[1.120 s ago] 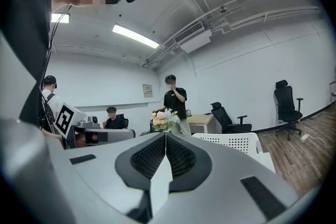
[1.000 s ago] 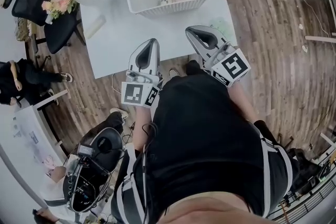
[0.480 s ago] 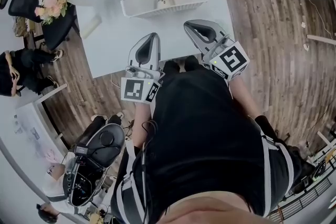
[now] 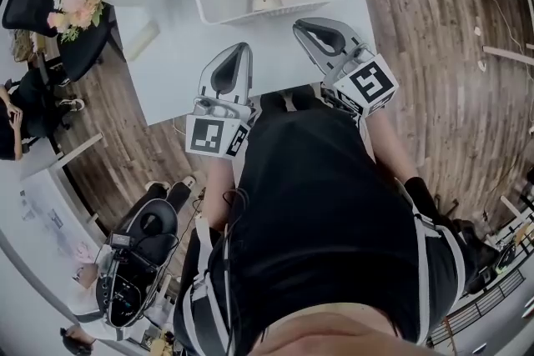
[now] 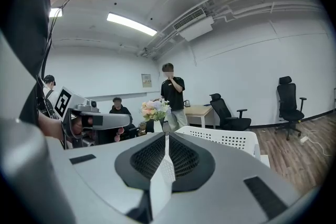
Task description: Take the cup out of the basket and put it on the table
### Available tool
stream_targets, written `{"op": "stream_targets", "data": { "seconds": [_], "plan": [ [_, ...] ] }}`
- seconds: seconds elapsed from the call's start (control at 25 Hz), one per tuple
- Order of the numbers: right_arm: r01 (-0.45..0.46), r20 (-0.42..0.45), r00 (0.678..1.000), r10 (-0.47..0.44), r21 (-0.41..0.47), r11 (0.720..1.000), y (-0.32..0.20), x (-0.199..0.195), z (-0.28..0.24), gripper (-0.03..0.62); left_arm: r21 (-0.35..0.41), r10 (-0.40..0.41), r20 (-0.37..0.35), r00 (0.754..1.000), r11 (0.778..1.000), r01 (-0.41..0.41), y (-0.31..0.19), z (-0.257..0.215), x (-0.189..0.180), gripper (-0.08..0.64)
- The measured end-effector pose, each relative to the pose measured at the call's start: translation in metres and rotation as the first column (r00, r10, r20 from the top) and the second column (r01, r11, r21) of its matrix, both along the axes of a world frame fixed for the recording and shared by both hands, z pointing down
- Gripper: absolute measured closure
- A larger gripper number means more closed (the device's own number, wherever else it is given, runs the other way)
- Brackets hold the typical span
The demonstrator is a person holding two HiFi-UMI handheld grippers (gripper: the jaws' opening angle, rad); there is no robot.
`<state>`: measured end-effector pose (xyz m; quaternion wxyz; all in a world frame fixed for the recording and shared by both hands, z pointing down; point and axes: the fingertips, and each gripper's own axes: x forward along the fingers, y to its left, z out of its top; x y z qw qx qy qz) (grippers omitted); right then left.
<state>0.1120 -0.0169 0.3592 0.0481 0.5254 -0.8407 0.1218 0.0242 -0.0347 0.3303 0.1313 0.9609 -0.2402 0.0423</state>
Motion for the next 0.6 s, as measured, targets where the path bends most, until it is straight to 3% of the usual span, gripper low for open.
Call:
{"op": "stream_targets", "data": {
  "seconds": [0.36,0.6],
  "plan": [
    [0.065,-0.17,0.983,-0.074,-0.058,0.996,-0.062,0.001,0.011,0.572,-0.002,0.054,-0.005,0.999,0.999,-0.054,-0.031,-0.001,0.001,0.54],
    [0.152,-0.309,0.932,-0.192,-0.148,0.977,-0.106,0.004,0.035,0.505,-0.015,0.08,0.002,0.997,0.997,-0.08,-0.041,0.005,0.006,0.54]
  ]
}}
